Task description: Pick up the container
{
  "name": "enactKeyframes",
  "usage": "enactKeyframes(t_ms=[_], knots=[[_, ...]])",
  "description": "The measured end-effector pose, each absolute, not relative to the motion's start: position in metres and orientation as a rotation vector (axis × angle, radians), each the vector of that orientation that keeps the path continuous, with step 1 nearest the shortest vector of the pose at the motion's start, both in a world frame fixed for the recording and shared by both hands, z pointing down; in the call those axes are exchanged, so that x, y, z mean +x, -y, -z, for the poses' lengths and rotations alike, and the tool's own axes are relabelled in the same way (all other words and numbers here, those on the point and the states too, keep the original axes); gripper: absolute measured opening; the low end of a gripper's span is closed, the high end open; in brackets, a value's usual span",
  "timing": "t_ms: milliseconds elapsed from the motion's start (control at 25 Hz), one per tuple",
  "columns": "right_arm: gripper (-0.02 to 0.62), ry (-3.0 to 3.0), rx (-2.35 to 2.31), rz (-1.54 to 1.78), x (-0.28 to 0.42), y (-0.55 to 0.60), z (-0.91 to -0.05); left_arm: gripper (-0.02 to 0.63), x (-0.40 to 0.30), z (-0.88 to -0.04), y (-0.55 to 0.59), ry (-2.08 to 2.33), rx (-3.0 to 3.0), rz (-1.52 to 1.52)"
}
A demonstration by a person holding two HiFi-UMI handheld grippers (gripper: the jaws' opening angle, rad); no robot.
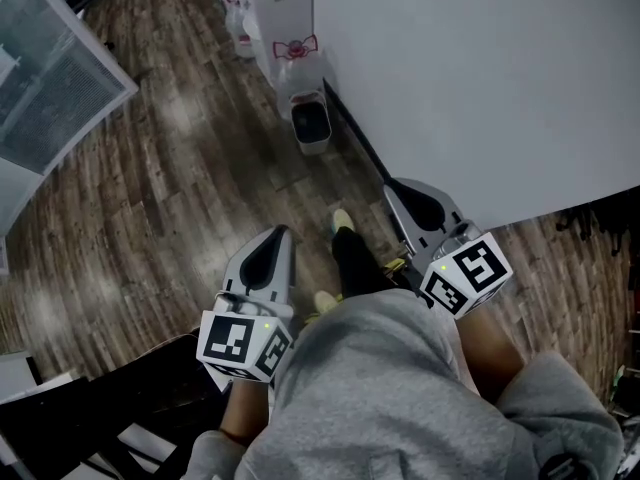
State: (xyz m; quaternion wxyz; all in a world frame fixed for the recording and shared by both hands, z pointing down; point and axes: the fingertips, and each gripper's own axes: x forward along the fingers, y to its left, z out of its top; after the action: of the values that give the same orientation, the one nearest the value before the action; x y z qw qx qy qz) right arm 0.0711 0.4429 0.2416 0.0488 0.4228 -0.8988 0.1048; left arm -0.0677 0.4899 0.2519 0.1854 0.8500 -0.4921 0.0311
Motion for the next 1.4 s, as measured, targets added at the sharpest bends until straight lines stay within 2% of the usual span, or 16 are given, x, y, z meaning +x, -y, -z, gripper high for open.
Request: enactKeyframes(t_ms=[520,1400], knots=[[0.026,2.756,1.279,-0.321,0.072,-0.374,-0.247,0.015,-0.063,-0.264,-0.430,1.391,2.369,-0.119],[0.026,2.757,1.260,-0.401,0.092,-0.209,-0.261,0.015,-0.048,-0.271,-0.266,1.414,2.302,-0.199]])
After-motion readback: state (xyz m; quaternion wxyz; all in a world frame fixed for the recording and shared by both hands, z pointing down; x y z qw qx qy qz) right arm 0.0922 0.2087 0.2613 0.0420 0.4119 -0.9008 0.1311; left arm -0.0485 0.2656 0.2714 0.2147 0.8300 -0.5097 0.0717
